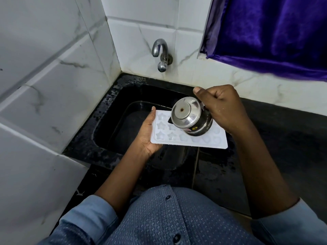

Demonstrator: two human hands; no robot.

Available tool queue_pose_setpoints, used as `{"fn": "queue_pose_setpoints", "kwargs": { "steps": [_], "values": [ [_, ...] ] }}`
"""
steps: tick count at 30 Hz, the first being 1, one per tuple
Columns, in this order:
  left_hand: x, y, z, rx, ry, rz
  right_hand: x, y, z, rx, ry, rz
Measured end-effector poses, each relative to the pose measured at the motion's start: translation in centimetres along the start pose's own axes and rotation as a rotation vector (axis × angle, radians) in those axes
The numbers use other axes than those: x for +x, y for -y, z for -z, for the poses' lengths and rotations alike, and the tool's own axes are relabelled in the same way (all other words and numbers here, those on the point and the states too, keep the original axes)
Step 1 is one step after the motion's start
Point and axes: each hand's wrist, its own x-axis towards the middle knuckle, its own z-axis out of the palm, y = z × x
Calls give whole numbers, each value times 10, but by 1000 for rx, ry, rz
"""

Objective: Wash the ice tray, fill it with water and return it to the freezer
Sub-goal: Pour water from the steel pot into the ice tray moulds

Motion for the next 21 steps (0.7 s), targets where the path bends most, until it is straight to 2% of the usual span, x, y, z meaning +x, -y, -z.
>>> {"fn": "queue_pose_setpoints", "kwargs": {
  "steps": [5, 7, 9, 12, 21],
  "values": [
    [-10, 0, -14, 3, -81, -66, -1, 5, -7, -150, 27, 60],
    [-10, -1, -16, -57, -51, -41, -1, 7, -10, -179, 35, 79],
    [-10, 1, -11, -168, 52, 26, 0, 6, -12, -197, 34, 85],
    [-4, 1, -4, -179, 168, 46, 1, 6, -14, -217, 30, 83],
    [-2, -1, 0, -235, 235, 99, 5, 4, -16, -224, 37, 85]
  ]
}}
